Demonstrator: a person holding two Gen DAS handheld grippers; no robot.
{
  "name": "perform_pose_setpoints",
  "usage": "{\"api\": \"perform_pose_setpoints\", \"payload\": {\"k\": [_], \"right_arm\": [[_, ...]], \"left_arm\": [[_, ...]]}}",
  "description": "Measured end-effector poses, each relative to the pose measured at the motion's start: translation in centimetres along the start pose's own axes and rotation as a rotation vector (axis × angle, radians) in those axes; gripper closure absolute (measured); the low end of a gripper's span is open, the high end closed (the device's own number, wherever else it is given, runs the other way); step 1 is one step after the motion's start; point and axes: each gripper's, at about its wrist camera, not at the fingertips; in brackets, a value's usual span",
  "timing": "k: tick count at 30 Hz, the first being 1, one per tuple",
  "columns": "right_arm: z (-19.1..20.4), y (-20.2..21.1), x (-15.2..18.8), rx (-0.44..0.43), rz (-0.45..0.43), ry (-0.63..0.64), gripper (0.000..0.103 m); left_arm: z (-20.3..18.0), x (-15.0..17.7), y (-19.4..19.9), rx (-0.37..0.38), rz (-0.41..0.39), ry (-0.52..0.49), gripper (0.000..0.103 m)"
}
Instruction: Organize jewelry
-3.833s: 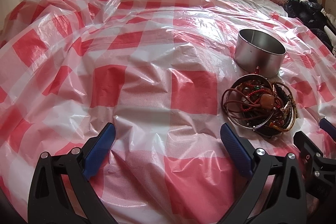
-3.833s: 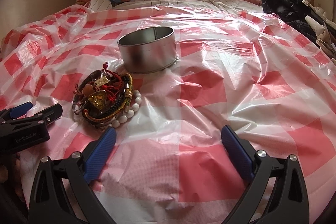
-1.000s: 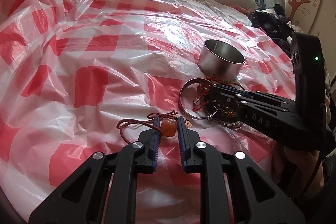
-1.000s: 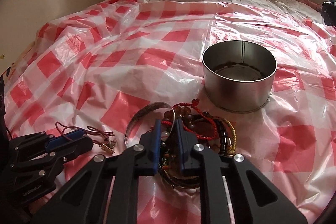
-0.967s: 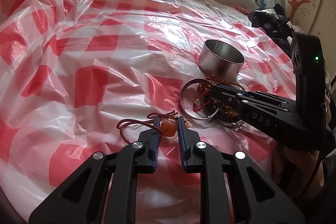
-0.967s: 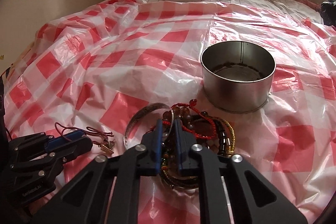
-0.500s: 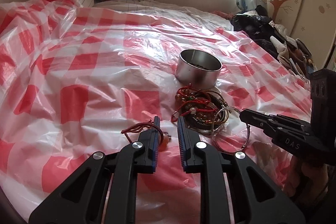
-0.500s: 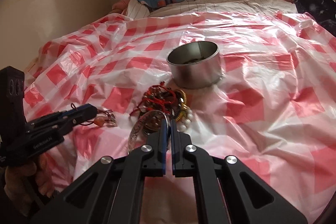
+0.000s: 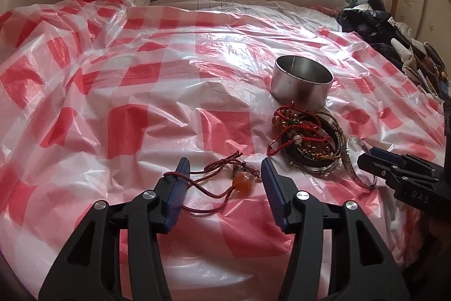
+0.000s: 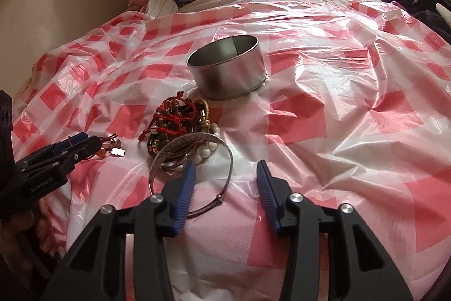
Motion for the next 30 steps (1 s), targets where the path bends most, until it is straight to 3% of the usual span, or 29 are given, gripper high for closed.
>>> {"api": "perform_pose_setpoints", "payload": {"k": [1,2,3,4,7,12,14,16,18,20,21,23,26,30], "right_arm": [[0.0,-0.2,0.1,-0.005,0.012,0.004,0.084],[0.1,-0.4,0.1,-0.002,0.016,0.006,0.09],[0.1,-0.3,0.1,-0.006,0.012,0.007,0.092],[0.1,-0.1,0.1,-0.013,0.003,0.009,0.094],[0.5,0.6,0.0,-0.015,-0.027,0.026,0.095],[0.5,1.1,-0.3,-0.021,-0.043,0.022,0.095],[0.3,1.1,-0.3,-0.024,-0.039,0.013,0.095],[0.2,0.9,-0.2,-0.024,-0.024,0.007,0.093],[-0.1,0.7,-0.1,-0.027,-0.013,-0.01,0.091],[-0.2,0.9,0.0,-0.033,-0.019,-0.021,0.075],[-0.1,1.1,0.0,-0.031,-0.029,-0.02,0.072],[0.0,1.3,-0.1,-0.034,-0.035,-0.013,0.07],[-0.1,1.3,-0.1,-0.032,-0.033,-0.021,0.067],[-0.3,1.0,0.0,-0.033,-0.022,-0.034,0.067]], "left_arm": [[0.0,0.2,-0.4,-0.004,0.02,-0.008,0.053],[-0.1,0.3,-0.9,-0.005,0.04,-0.018,0.053],[-0.3,0.5,-1.3,-0.002,0.056,-0.029,0.055],[-0.5,0.7,-1.4,0.008,0.062,-0.045,0.068],[-1.4,0.8,-1.1,0.011,0.067,-0.11,0.088],[-0.6,0.6,0.4,0.105,0.113,-0.063,0.088],[-0.3,0.8,1.0,0.12,0.13,-0.044,0.086],[0.0,1.1,1.9,0.129,0.141,-0.038,0.066],[0.1,1.4,2.7,0.119,0.148,-0.045,0.053],[0.2,1.8,3.4,0.11,0.169,-0.059,0.047],[0.4,1.9,3.7,0.09,0.169,-0.063,0.044],[0.7,1.9,4.1,0.044,0.168,-0.062,0.04],[0.6,2.3,4.9,0.056,0.19,-0.058,0.04],[0.3,1.2,6.0,0.016,0.121,-0.073,0.039]]}}
Point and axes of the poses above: each gripper's, at about its wrist camera, not at the fingertips, and y roughly against the way its jaws point, z to its left, x to its underside, and after that the axes turned 3 degrees about -z, right-handed
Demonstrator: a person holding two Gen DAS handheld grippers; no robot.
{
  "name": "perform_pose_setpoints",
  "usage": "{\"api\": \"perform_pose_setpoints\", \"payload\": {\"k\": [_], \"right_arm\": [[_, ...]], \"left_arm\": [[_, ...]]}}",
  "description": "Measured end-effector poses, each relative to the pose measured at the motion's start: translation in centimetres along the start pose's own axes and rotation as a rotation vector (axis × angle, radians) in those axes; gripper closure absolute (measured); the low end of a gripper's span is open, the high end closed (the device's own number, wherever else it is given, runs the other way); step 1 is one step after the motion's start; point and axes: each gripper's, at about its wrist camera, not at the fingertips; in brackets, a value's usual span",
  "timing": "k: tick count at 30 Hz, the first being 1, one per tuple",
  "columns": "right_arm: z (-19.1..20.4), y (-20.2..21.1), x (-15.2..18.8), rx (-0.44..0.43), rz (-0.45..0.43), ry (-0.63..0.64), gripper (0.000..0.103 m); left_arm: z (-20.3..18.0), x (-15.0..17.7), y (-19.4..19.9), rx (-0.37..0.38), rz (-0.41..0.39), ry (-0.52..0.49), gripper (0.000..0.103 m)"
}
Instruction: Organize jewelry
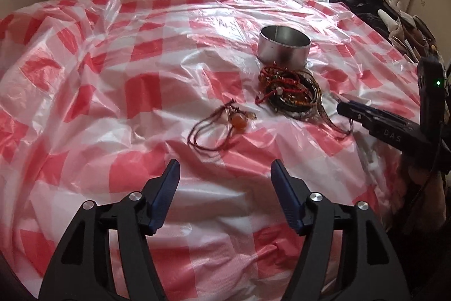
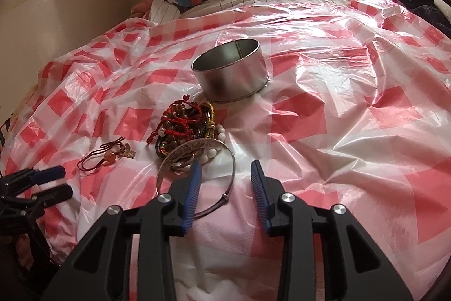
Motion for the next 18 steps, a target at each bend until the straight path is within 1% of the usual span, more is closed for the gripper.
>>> {"api": "perform_pose_setpoints", "payload": {"k": [3,4,6,7,8,9,10,11,12,13,18], "right_arm": [[0.3,-0.2,0.1,-0.001,0.006,0.01,0.067],[0.3,-0.3,0.1,0.001,0.008,0.013,0.067],[0.3,-0.5,0.2,0.0,0.014,0.015,0.067],[0.3,-0.6,0.2,0.004,0.02,0.02,0.067],[0.4,-0.7,0.3,0.007,0.025,0.024,0.072],[0.4,-0.9,0.3,0.007,0.032,0.028,0.078],[0.3,-0.9,0.3,0.007,0.035,0.027,0.087],[0.2,-0.8,0.3,0.002,0.031,0.023,0.09],[0.1,-0.7,0.2,-0.003,0.024,0.019,0.092],[0.2,-0.5,0.2,-0.01,0.016,0.018,0.094],[0.6,0.6,-0.2,-0.03,-0.039,0.027,0.095]], "left_arm": [[-0.3,-1.9,-0.8,-0.051,-0.041,-0.024,0.035],[-0.5,-2.4,-1.8,-0.071,-0.048,-0.039,0.034],[-0.8,-3.0,-4.0,-0.102,-0.011,-0.053,0.034],[-0.7,-2.9,-5.6,-0.095,0.035,-0.049,0.041],[-0.7,-2.6,-6.5,-0.081,0.056,-0.041,0.051],[-0.7,-2.3,-6.9,-0.062,0.058,-0.026,0.064],[-1.1,-2.2,-6.7,-0.055,0.045,-0.036,0.081],[-1.7,-2.2,-6.4,-0.058,0.035,-0.059,0.088],[-2.2,-2.4,-5.9,-0.035,0.018,-0.064,0.1],[-2.4,-2.6,-5.6,-0.002,0.005,-0.053,0.1],[-3.6,-3.4,-4.2,0.087,-0.07,-0.026,0.1]]}}
Point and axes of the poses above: each gripper's, at about its wrist camera, not at the fingertips, and y roughly against the way its jaws point, z to its left, x to its underside, and after that the axes turned 3 degrees about -z, right-handed
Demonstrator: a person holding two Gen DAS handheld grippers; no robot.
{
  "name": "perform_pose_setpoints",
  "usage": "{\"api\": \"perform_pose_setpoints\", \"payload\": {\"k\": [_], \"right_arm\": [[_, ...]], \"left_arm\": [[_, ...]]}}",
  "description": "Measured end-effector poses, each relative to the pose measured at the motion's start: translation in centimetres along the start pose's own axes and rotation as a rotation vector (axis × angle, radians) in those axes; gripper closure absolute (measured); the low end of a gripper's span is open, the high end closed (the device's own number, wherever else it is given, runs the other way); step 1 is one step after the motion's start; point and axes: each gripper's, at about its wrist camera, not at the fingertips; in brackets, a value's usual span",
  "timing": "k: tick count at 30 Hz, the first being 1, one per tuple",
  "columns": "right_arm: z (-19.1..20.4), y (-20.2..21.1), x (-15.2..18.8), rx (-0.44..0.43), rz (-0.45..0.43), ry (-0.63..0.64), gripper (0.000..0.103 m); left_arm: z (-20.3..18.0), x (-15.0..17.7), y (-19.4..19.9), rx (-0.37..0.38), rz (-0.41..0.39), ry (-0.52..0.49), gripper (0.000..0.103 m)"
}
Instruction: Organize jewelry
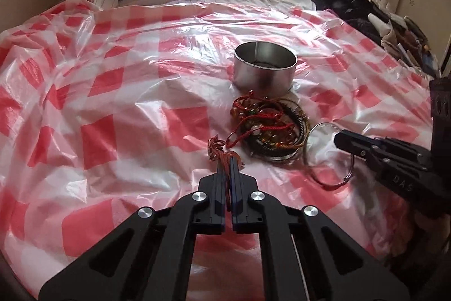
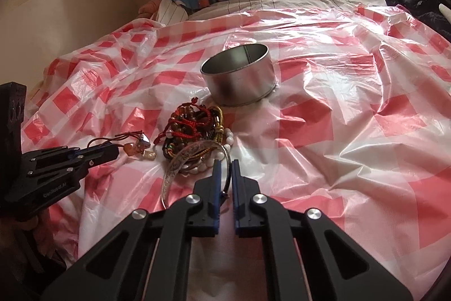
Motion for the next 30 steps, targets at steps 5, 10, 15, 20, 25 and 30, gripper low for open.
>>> {"api": "perform_pose_setpoints", "payload": {"k": [5,10,15,20,25,30], "right_arm": [[-0.1,0.6,-1.0,-0.007,-0.036,-0.014,0.096],[-0.1,1.1,-2.4,-0.012,-0.07,-0.014,0.1],[0.0,1.1,-4.4,-0.01,-0.104,0.001,0.101],[-0.9,1.2,-5.2,0.002,-0.069,0.012,0.101],[-1.7,-0.4,-2.5,0.058,0.034,0.012,0.044],[-0.9,-3.0,-0.7,0.073,0.17,0.088,0.07]], "left_arm": [[-1.2,-0.8,0.6,0.05,-0.054,0.0,0.1],[-2.2,-2.3,0.4,0.086,-0.087,-0.006,0.1],[-3.0,-4.2,0.1,0.12,-0.126,-0.008,0.1],[-2.4,-5.8,0.1,0.109,-0.157,0.004,0.1],[-1.7,-5.4,-0.4,0.095,-0.142,0.016,0.1],[-1.8,-5.4,-0.3,0.099,-0.145,0.015,0.1]]}}
Point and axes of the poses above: each gripper's, at about its wrist camera, not at the fingertips, and y roughly against the way its jaws point, z to its left, x to its underside, and after that the axes turned 3 degrees about -z, right-handed
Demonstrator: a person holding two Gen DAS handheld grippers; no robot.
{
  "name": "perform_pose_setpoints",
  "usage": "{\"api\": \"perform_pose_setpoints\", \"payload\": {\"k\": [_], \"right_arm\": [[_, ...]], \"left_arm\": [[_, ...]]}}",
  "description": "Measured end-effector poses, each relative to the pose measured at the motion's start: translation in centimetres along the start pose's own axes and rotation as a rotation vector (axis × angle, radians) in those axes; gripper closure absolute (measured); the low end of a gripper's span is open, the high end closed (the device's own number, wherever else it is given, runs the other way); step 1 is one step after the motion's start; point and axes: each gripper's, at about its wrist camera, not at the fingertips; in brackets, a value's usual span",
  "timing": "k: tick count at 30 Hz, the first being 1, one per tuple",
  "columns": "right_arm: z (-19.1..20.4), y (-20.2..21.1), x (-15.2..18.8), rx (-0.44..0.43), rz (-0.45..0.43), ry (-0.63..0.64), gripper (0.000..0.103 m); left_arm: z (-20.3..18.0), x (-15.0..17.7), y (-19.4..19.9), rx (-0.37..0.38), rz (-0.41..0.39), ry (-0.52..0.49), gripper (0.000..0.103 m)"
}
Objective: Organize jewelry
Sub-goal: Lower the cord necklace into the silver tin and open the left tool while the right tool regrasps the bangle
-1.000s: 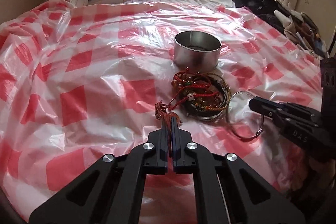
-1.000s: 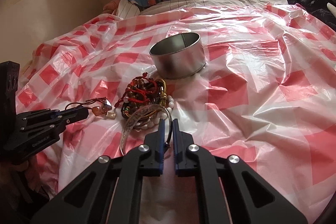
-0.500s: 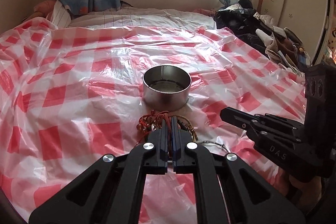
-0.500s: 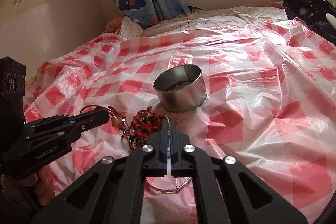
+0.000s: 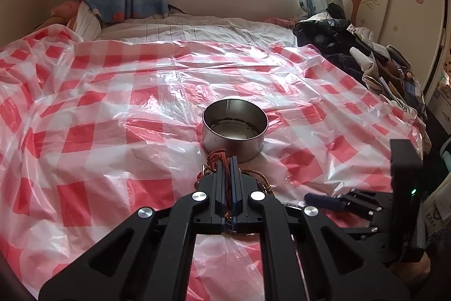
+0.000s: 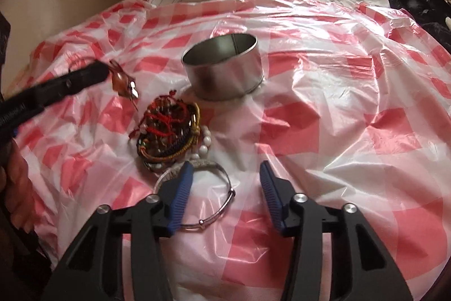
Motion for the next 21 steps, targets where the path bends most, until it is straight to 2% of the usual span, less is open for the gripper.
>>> {"api": "perform_pose_setpoints", "payload": {"k": [1,3,4,12,13,15,19,21], "right_arm": [[0.1,-0.1,0.2,0.006,0.006,0.011,0.079],[0.0,0.3,0.2,-0.003,0.002,0.011,0.088],[-0.1,0.7,0.0,-0.014,-0.014,0.004,0.095],[-1.0,4.2,-3.1,-0.012,-0.192,-0.037,0.096],[-1.3,4.4,-3.9,-0.012,-0.211,-0.043,0.103],[-1.6,4.8,-5.6,-0.003,-0.252,-0.051,0.103],[-2.5,4.9,-8.6,-0.019,-0.293,-0.064,0.103],[-2.9,4.7,-9.1,-0.031,-0.27,-0.065,0.103]], "left_arm": [[0.0,-0.1,0.0,0.0,-0.003,-0.001,0.1],[0.0,-0.3,0.1,0.001,-0.008,0.002,0.1],[0.0,-0.3,0.1,0.003,-0.01,0.004,0.1],[-1.2,-2.1,-0.6,0.034,-0.045,0.013,0.1],[-1.4,-2.4,-0.8,0.039,-0.051,0.015,0.1],[-1.7,-3.3,-1.2,0.054,-0.064,0.024,0.1],[-2.1,-4.9,-2.7,0.094,-0.084,0.048,0.1],[-2.1,-5.7,-3.8,0.119,-0.089,0.067,0.1]]}}
Point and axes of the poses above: each gripper's, at about its wrist camera, not at the fingertips, and y roughly against the way its jaws point, z to its left, x to its underside, and after that the axes turned 3 degrees about -z, right-handed
